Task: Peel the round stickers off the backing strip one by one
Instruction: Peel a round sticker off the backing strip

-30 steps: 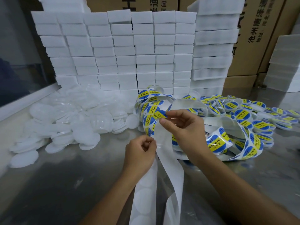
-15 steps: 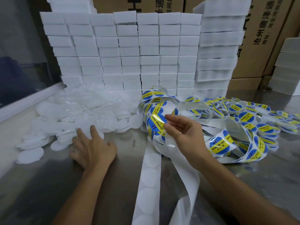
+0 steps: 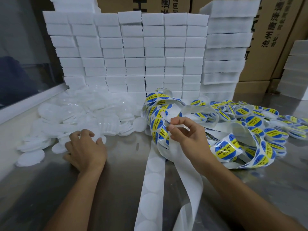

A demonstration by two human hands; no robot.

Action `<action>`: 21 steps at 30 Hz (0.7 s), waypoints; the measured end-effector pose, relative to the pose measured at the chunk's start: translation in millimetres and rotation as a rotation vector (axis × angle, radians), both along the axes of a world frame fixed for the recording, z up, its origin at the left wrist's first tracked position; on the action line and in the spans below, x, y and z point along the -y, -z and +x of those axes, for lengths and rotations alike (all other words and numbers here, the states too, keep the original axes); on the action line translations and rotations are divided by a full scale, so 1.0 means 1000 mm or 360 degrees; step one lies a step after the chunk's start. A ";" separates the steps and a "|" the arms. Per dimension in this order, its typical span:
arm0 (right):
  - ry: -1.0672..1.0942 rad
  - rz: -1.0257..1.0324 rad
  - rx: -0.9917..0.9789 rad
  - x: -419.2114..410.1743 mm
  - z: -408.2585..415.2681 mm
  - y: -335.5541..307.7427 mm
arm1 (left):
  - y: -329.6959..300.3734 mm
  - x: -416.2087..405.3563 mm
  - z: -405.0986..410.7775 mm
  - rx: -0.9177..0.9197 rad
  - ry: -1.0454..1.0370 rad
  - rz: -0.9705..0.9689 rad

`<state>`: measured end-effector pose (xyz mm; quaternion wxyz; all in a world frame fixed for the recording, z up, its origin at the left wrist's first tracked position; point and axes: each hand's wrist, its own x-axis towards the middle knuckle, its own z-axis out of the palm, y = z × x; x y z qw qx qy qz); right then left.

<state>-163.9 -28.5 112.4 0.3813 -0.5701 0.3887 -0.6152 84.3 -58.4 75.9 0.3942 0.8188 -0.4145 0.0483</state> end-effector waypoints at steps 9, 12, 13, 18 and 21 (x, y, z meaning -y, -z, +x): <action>0.0018 0.0031 -0.0025 0.000 0.000 -0.001 | -0.001 0.001 -0.001 -0.0003 0.0046 -0.0379; 0.0013 0.0042 -0.0040 0.000 -0.001 -0.001 | -0.001 0.001 -0.001 -0.0063 0.0143 -0.0422; 0.0014 0.0042 -0.0044 0.000 -0.001 -0.001 | 0.000 0.001 -0.001 -0.0087 0.0163 -0.0388; 0.0027 0.0050 -0.0075 0.000 -0.001 -0.001 | 0.001 0.002 -0.001 0.0000 0.0157 -0.0128; 0.0031 0.0054 -0.0089 0.000 -0.001 0.000 | 0.002 0.001 -0.003 0.0146 0.0230 0.0110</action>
